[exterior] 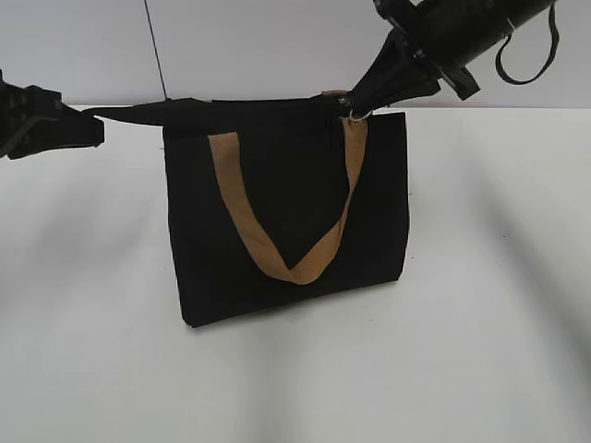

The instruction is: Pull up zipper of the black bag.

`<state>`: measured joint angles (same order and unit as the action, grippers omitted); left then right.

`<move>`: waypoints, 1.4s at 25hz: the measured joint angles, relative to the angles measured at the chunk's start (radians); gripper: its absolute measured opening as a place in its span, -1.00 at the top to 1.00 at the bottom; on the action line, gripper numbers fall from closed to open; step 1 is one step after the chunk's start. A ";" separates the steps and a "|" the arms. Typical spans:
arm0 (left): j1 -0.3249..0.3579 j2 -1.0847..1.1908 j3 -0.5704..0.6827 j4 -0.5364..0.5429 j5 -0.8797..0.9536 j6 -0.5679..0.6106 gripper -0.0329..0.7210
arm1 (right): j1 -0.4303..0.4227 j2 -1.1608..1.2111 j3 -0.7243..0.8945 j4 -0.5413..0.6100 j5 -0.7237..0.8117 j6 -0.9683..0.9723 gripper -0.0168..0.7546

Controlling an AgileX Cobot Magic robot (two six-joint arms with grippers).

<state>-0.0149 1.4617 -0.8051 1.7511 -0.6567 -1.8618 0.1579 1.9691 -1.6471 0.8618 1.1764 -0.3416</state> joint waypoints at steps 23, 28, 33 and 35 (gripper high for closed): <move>-0.026 -0.008 0.001 0.000 0.123 -0.091 -0.43 | 0.041 -0.213 0.000 -0.489 0.024 -0.034 -0.36; -0.161 -0.030 0.002 0.000 0.219 -0.108 -0.43 | 0.177 -0.286 0.001 -0.753 0.035 0.065 -0.31; -0.317 -0.054 0.003 -0.001 0.355 -0.136 -0.43 | 0.256 -0.382 0.017 -0.814 0.036 0.105 -0.31; -0.370 -0.066 0.003 -0.002 0.441 -0.142 -0.40 | 0.273 -0.438 0.069 -0.816 0.036 0.118 -0.31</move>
<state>-0.3854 1.3958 -0.8022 1.7491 -0.2157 -2.0040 0.4308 1.5316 -1.5785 0.0454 1.2121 -0.2233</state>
